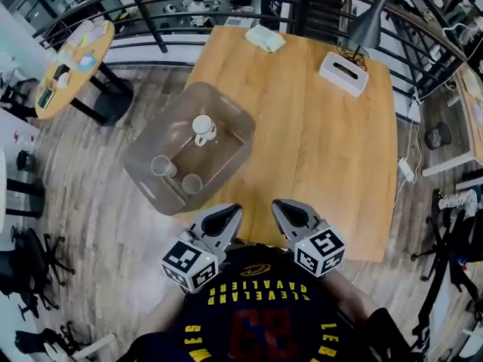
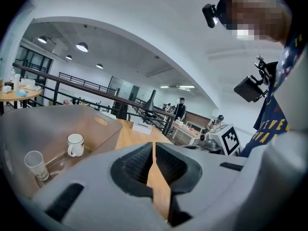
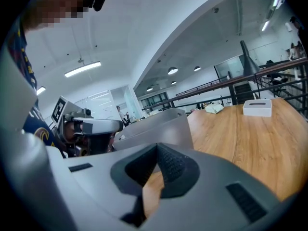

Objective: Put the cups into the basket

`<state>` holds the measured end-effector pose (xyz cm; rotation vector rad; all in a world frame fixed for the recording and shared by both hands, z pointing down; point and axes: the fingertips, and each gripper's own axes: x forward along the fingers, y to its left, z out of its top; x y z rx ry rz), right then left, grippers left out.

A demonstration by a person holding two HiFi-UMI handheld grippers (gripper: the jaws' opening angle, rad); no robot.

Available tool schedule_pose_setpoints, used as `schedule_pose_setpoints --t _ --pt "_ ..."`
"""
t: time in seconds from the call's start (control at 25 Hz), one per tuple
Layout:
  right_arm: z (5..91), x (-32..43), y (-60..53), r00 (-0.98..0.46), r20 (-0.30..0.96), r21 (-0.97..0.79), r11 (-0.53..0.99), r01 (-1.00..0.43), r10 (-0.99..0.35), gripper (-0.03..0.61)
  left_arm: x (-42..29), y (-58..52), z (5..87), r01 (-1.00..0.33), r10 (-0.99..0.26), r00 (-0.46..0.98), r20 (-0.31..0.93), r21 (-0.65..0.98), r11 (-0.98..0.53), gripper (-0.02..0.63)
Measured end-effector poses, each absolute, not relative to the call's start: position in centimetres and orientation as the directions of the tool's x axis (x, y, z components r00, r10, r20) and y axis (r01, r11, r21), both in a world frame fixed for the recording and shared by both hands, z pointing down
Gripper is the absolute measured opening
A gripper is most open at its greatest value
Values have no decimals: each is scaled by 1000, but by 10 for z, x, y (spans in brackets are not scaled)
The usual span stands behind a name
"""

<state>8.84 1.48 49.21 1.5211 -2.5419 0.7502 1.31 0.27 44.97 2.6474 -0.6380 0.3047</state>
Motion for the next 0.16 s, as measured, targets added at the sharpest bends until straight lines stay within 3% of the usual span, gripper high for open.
schedule_pose_setpoints --t 0.16 --pt "493 58 8 -518 320 -365 401 -840 -793 14 -18 -1 450 -495 -408 862 300 321 -808 14"
